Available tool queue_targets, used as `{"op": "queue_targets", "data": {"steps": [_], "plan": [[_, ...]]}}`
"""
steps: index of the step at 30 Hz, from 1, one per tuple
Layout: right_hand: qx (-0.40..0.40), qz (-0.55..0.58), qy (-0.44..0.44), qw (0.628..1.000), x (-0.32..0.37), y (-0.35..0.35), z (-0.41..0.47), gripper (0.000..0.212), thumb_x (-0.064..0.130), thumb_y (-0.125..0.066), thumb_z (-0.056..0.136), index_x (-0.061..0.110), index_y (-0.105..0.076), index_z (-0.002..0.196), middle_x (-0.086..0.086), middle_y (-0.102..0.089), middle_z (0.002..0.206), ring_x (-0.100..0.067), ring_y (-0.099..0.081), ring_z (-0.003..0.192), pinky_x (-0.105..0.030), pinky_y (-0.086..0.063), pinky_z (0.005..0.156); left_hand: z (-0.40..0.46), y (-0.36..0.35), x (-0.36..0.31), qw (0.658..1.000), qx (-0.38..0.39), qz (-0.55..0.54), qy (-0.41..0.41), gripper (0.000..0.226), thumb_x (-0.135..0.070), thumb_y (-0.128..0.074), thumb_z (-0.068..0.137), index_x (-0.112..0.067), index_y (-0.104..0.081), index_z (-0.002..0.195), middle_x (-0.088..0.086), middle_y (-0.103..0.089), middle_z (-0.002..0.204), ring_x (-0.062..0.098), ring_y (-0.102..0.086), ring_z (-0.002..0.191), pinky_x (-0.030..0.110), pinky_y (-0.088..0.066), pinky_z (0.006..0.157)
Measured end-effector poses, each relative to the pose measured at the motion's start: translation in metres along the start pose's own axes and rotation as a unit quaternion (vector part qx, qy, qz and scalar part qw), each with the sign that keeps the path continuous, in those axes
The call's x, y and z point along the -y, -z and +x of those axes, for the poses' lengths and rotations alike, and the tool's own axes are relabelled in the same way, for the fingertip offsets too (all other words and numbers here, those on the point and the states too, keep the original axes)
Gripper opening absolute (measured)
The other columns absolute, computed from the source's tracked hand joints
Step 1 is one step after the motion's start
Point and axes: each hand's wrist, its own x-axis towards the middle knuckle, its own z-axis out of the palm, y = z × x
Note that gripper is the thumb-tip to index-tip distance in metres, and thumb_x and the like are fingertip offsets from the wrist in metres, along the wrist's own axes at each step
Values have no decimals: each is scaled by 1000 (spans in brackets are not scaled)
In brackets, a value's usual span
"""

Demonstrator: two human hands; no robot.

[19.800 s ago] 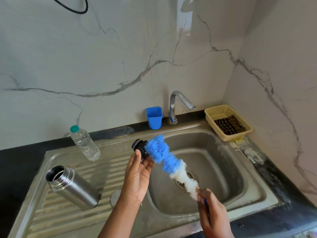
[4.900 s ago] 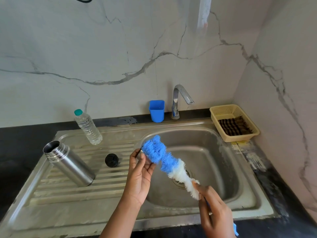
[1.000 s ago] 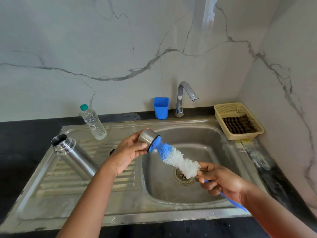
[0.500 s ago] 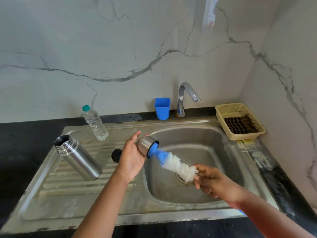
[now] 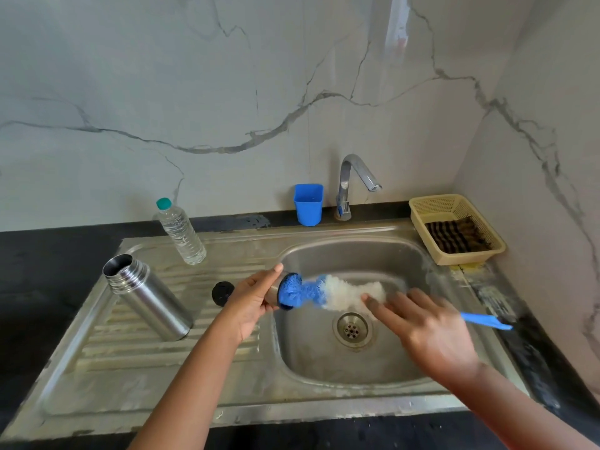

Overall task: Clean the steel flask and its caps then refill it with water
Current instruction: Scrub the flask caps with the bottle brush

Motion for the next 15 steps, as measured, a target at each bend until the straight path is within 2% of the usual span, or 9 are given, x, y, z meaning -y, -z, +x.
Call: {"op": "queue_targets", "data": {"steps": [3,6,9,10,11,12,13,14,15], "plan": [[-87,-101,58,989,-3,9,8,37,-2,-53,91,19,-75,111,-5,-67,80,-21,-49,53,-34,-33,45,-3,-9,2,995,-33,-34,89,54,-52,-75,73,-9,-67,104,14,-70,93,20,-61,81,29,-52,59],[-64,-113,38,991,-1,0,6,39,-4,-55,86,20,-74,111,-2,-66,79,-21,-49,53,-33,-34,45,-2,-14,0,994,-37,-29,101,56,-55,-77,67,-11,-67,101,12,-68,88,20,-59,78,29,-52,60],[44,42,-93,994,9,-11,2,51,3,-47,78,33,-71,112,11,-65,77,-21,-61,58,-32,-46,45,2,-16,-4,997,-55,-28,37,49,-48,-78,69,-13,-67,100,11,-72,90,20,-65,82,30,-54,67],[107,160,-182,964,11,-12,3,49,4,-46,83,37,-70,112,14,-66,76,-18,-64,63,-33,-51,49,3,-16,-6,998,-51,-32,13,46,-46,-78,69,-13,-68,99,11,-73,90,20,-66,82,31,-55,70],[189,320,-271,888,10,-12,5,45,3,-48,89,34,-69,114,13,-66,74,-16,-64,65,-34,-52,54,4,-14,-7,998,-42,-40,-7,40,-43,-77,71,-13,-68,96,9,-74,89,19,-67,82,32,-56,74],[252,502,-337,756,8,-9,8,38,0,-50,94,27,-69,115,9,-64,70,-16,-58,59,-32,-46,51,4,-14,-10,998,-31,-54,-24,31,-38,-75,76,-14,-69,94,6,-74,86,18,-67,81,33,-56,78],[287,636,-388,603,4,-7,9,31,-2,-51,96,16,-67,115,4,-60,68,-14,-45,51,-27,-33,44,3,-13,-12,997,-20,-61,-39,22,-34,-72,80,-15,-69,91,3,-74,81,17,-66,78,33,-55,79],[296,702,-411,500,1,-7,6,26,-4,-49,96,8,-65,113,0,-55,68,-12,-31,48,-23,-19,42,3,-11,-14,997,-9,-57,-52,19,-33,-70,82,-16,-69,89,1,-73,78,16,-64,77,33,-54,78],[304,722,-413,465,-1,-9,5,25,-6,-47,96,7,-63,110,-2,-51,68,-10,-24,50,-21,-12,43,4,-10,-15,997,3,-48,-63,21,-34,-70,80,-16,-69,89,2,-71,78,18,-63,79,33,-53,77]]}}
